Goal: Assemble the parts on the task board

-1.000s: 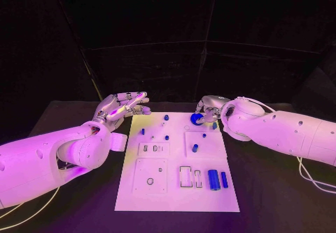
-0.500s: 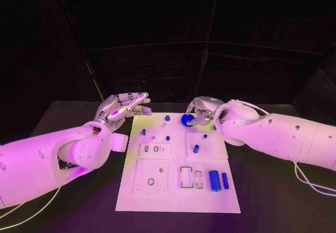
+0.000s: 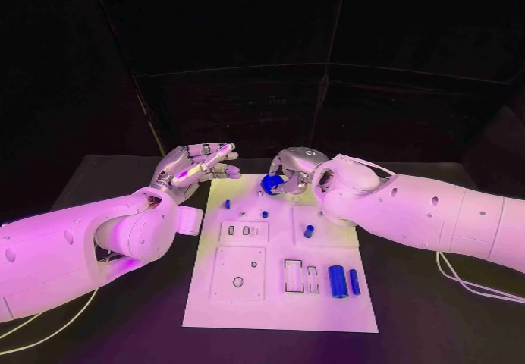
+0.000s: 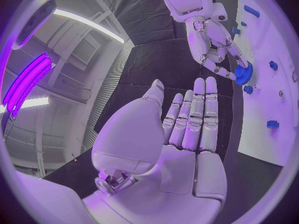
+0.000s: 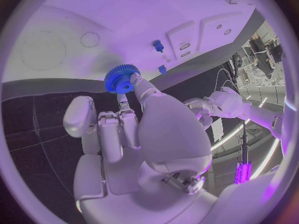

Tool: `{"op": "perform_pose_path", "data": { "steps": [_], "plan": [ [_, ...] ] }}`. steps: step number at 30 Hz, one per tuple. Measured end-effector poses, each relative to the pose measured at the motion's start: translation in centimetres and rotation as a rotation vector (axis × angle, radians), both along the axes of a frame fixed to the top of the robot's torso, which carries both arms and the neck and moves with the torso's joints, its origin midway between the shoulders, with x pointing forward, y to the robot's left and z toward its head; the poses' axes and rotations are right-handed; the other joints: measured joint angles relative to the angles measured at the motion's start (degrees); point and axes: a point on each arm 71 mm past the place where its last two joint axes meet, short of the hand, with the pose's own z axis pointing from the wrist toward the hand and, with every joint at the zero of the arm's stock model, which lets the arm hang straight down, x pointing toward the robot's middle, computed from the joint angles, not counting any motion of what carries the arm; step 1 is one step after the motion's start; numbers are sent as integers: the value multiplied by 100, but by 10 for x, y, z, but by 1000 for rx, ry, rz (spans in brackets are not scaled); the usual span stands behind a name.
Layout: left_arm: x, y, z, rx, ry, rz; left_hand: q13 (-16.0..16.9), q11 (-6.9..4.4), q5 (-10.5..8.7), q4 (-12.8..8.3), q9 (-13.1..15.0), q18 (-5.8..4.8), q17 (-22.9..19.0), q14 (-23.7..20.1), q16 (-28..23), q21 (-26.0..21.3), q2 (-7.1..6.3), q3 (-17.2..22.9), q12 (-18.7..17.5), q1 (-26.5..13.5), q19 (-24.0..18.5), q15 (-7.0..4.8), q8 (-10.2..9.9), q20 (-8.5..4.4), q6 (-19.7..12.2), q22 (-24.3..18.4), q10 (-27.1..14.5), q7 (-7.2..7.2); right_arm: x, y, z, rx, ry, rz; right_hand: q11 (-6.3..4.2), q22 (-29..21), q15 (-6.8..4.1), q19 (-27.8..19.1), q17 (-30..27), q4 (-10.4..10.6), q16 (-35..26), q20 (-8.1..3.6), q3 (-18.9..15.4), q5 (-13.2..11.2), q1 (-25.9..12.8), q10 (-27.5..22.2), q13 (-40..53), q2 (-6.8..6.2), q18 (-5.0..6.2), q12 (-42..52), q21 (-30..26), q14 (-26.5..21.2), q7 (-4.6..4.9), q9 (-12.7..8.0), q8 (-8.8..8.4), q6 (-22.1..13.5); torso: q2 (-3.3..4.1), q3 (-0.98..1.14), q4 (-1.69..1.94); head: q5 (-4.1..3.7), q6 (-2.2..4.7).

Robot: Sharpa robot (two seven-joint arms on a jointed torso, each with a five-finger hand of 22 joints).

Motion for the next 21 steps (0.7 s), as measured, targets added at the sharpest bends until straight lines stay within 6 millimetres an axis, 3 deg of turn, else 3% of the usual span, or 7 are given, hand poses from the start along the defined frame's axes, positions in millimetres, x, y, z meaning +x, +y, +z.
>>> {"op": "perform_pose_path", "data": {
  "steps": [12, 21],
  "plan": [
    [0, -2, 0, -1, 0, -5, 0, 0, 0, 0, 0, 0, -1, 0, 0, 0, 0, 0, 0, 0, 0, 0, 0, 0, 0, 0, 0, 0, -1, 24, -4, -14, -4, 33, 0, 2, 0, 0, -1, -14, 0, 0, 20, -2, -28, 0, 0, -29, 0, 0, 0, 0, 3, -17, -35, 3, -2, 4, -13, 1, -23],
    [0, -2, 0, -1, 0, -5, 0, 0, 0, 0, 0, 0, -1, 0, 0, 0, 0, 0, 0, 0, 0, 0, 0, 0, 0, 0, 0, 0, 1, 31, -8, -32, 7, 40, 0, 13, 0, 0, -1, -17, 0, 0, 49, -4, -28, 0, 0, -30, 0, -1, 0, 0, 3, -33, -69, 4, -4, 6, -18, 2, -37]
  ]
}}
